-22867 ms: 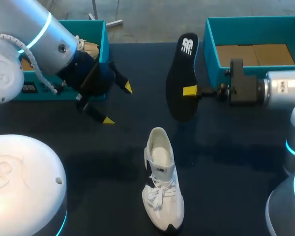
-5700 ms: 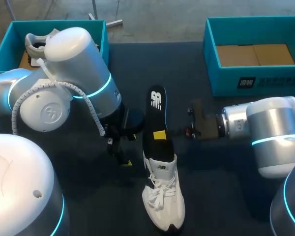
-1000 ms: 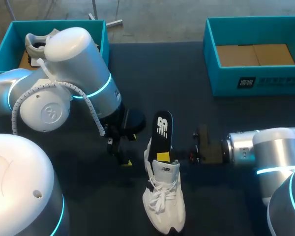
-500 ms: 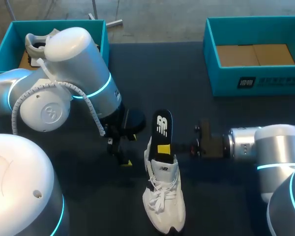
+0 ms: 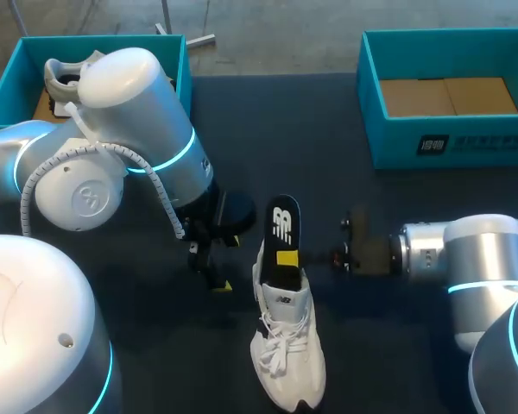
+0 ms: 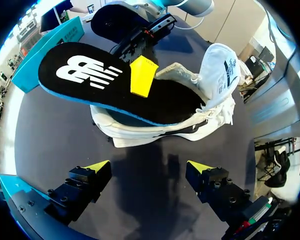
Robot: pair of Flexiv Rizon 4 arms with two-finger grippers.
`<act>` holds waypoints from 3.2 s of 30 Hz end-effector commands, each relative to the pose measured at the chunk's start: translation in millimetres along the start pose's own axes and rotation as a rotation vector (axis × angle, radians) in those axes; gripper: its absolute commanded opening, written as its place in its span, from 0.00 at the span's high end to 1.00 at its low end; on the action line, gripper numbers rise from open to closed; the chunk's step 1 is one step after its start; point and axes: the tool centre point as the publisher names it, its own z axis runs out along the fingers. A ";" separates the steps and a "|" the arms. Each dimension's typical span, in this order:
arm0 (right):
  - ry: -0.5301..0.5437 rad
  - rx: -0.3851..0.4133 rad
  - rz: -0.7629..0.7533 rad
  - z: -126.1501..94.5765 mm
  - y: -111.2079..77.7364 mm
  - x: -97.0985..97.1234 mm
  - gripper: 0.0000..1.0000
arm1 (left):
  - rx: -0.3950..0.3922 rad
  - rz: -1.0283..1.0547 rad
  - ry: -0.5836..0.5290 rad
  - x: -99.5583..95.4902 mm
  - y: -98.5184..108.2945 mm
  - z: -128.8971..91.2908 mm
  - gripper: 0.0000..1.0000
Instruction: Take the shoe out of the shoebox, open the shoe tongue, remove and reinsert the insole, then place the shoe into the shoebox
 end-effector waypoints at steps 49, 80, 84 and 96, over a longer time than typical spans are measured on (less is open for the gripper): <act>-0.012 -0.023 -0.004 1.0 5.5 5.8 1.00 | -0.002 -0.001 -0.001 0.4 -0.1 0.1 0.00; -0.048 0.046 0.048 4.4 -16.3 5.1 0.66 | -0.002 -0.001 -0.001 0.4 -0.1 0.1 0.00; -0.047 0.028 0.033 3.9 -10.5 6.1 0.65 | -0.002 -0.001 -0.001 0.4 -0.1 0.1 0.00; -0.045 -0.016 0.034 1.9 4.2 1.0 0.90 | -0.002 -0.001 -0.001 0.4 -0.1 0.1 0.00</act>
